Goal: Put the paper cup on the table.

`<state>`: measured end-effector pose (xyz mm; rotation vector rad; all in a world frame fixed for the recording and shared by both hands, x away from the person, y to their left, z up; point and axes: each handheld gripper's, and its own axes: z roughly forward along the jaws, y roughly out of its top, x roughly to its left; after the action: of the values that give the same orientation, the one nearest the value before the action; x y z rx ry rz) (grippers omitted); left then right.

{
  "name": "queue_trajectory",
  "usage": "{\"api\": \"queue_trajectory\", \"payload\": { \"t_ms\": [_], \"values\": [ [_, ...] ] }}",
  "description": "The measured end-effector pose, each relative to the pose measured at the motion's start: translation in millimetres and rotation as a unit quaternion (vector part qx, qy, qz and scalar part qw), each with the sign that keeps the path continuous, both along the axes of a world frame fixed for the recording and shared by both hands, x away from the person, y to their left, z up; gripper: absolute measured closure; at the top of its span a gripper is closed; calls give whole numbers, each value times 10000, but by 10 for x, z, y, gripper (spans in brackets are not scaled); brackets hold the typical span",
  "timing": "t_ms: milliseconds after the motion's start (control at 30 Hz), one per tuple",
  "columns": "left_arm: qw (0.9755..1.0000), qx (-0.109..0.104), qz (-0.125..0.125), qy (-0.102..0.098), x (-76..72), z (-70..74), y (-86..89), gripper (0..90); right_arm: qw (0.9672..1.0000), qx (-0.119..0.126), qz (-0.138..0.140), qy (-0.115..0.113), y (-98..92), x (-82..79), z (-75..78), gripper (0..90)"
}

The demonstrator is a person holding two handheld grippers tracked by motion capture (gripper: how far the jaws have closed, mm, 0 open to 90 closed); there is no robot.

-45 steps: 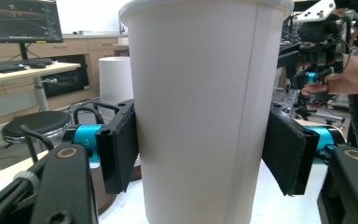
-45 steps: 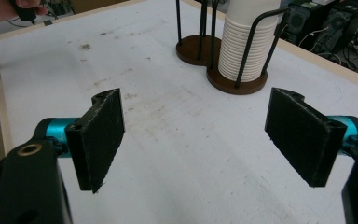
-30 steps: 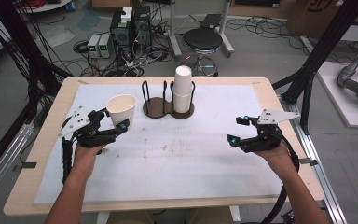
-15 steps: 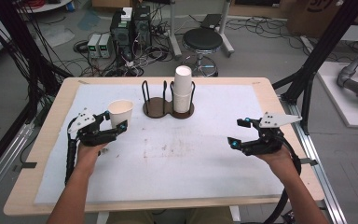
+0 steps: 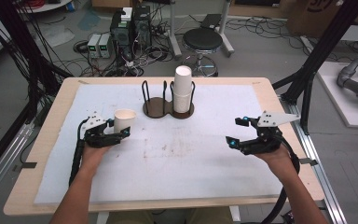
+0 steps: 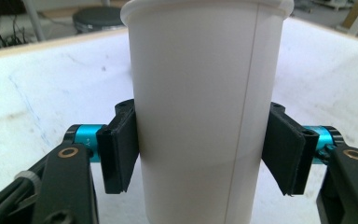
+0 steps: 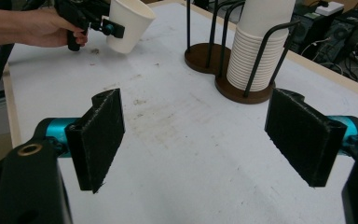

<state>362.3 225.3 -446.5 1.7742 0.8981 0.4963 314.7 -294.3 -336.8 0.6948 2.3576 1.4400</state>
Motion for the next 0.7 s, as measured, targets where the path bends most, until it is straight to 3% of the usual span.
{"api": "queue_trajectory", "payload": {
  "t_ms": [67, 200, 367, 700],
  "values": [
    [9999, 122, 26, 76, -7, -32, -12, 342, 10000, -4, 4, -27, 8, 8, -2, 203],
    [9998, 153, 58, 104, -39, -42, -7, 343, 10000, -11, 40, 11, 24, 14, -3, 203],
    [9987, 490, 55, 128, -118, 3, -5, 335, 10000, 5, 57, -2, 36, 16, -10, 203],
    [9982, 553, 178, 154, -321, -58, 92, 323, 9998, -87, -76, 179, -48, 10, -174, 205]
  ]
}}
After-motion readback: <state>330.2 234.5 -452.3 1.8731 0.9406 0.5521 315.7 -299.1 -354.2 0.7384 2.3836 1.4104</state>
